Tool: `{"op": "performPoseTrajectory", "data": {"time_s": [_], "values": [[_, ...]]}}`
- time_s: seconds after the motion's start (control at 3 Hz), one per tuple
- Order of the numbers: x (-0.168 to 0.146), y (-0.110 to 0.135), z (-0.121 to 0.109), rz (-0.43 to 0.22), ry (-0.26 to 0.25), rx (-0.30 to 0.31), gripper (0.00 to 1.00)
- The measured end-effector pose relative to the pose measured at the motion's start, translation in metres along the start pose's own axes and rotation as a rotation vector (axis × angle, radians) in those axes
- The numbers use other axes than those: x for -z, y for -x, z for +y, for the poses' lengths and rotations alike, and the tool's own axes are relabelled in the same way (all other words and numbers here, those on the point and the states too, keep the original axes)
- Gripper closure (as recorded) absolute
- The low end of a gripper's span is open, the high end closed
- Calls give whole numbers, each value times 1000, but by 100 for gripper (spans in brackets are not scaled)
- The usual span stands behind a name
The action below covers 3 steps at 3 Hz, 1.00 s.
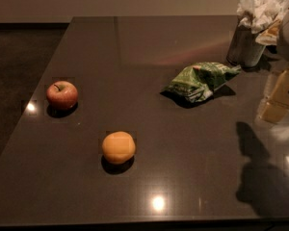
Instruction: Pick apple
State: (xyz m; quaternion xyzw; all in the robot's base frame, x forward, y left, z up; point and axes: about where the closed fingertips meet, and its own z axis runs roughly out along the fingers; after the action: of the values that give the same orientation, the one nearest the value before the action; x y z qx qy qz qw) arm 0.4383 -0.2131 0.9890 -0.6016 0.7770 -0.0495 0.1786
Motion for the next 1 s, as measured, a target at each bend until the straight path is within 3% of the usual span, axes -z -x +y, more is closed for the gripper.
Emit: {"op": "performPoseTrajectory", "data": {"time_s": [0.33, 0.67, 1.0], "values": [[1, 1, 0, -1, 0, -1, 0], [-4, 22, -4, -57, 33, 11, 0], [-21, 68, -10, -116, 80, 44, 0]]}}
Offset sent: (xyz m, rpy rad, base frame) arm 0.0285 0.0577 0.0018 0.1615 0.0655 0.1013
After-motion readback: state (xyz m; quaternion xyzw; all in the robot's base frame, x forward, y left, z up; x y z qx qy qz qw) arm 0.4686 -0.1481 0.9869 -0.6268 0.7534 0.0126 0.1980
